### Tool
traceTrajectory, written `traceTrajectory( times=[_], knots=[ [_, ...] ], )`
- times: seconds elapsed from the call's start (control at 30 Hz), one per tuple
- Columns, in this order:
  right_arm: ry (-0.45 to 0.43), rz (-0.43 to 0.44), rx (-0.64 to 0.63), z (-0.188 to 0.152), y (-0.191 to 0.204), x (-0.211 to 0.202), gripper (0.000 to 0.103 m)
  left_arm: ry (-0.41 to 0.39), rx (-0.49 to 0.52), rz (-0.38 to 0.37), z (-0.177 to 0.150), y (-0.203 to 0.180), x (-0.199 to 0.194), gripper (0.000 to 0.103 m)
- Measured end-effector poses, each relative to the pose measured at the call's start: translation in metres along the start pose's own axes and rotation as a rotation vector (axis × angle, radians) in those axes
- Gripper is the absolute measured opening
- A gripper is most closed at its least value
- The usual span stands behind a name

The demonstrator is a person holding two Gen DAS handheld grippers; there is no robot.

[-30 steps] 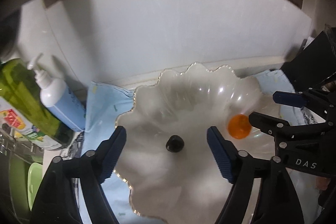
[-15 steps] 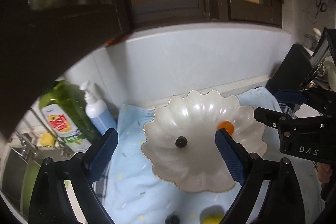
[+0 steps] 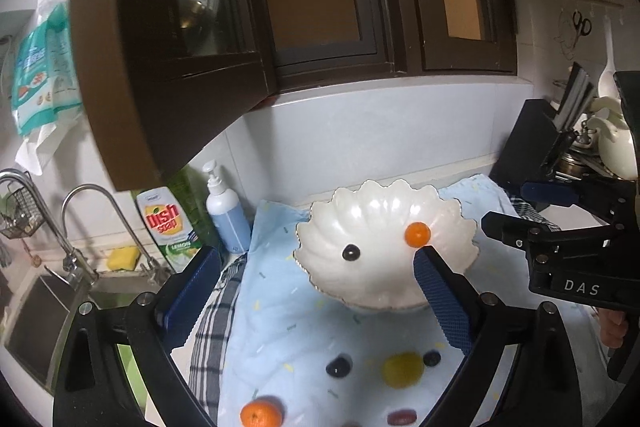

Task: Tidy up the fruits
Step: 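Withdraw both tools from the bowl back over the remaining fruits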

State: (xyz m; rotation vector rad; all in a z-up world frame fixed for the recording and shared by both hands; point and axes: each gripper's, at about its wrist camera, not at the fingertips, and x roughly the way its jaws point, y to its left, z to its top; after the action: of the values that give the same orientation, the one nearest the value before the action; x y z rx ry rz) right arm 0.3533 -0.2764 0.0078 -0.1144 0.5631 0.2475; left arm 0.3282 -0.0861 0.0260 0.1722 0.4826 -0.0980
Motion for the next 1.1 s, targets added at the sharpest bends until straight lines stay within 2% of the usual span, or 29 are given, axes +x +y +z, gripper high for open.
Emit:
traceTrajectory(
  times=[0.2, 0.43, 0.73, 0.9, 1.1],
  knots=[
    [-0.020, -0.003, -0.007, -0.016, 0.012, -0.020, 0.065, -0.014, -0.001, 0.021, -0.015, 0.000, -0.026, 0.099],
    [-0.035, -0.012, -0.010, -0.036, 0.021, -0.032, 0.065, 0.010, 0.004, 0.038, -0.037, -0.001, -0.040, 0.099],
    [0.005, -0.013, 0.012, -0.065, 0.029, -0.030, 0.065, 0.029, -0.030, 0.063, -0.067, -0.001, -0.052, 0.098],
    [0.024, -0.018, 0.010, -0.083, 0.030, -0.029, 0.065, 0.062, -0.040, 0.071, -0.082, -0.003, -0.050, 0.098],
    [0.049, -0.021, 0.015, -0.101, 0.031, -0.025, 0.065, 0.131, -0.037, 0.038, -0.104, -0.009, -0.041, 0.097]
  ],
)
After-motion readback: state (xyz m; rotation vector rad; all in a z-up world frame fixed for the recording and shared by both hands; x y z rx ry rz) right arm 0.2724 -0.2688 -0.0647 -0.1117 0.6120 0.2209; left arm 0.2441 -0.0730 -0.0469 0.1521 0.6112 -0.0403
